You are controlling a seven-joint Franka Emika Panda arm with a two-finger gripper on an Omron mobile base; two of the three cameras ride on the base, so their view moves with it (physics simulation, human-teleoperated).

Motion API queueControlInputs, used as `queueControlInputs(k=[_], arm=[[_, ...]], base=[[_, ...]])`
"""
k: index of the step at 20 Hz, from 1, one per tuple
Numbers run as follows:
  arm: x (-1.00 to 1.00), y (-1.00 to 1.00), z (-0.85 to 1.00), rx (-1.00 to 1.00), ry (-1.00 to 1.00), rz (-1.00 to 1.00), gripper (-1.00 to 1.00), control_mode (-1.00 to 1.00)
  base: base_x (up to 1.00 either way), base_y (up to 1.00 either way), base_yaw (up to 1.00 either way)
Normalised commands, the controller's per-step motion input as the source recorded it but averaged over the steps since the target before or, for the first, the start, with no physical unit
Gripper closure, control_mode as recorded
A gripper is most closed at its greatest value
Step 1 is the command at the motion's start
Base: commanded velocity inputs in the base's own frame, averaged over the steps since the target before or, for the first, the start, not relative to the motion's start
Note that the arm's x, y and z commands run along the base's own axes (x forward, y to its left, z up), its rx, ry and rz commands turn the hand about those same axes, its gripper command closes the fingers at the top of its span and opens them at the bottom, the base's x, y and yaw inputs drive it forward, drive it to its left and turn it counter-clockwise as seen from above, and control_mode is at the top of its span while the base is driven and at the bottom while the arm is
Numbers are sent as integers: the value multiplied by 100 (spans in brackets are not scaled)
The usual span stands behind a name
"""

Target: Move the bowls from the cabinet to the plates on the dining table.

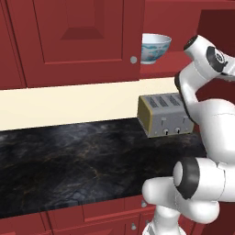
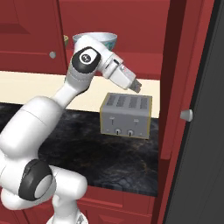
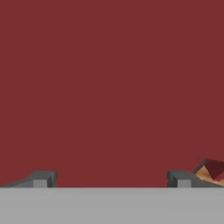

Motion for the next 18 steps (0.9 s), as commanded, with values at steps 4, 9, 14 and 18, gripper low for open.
queueControlInputs(k=[4, 9, 14, 18], arm=[[-34, 88, -14, -1, -15, 5, -100, -100], [-50, 48, -27, 0, -2, 23, -100, -100], [-41, 44, -10, 0, 2, 27, -100, -100], [-27, 41, -3, 2, 9, 28, -100, -100]], base=[[0, 0, 0], [0, 0, 0], [0, 0, 0], [0, 0, 0]])
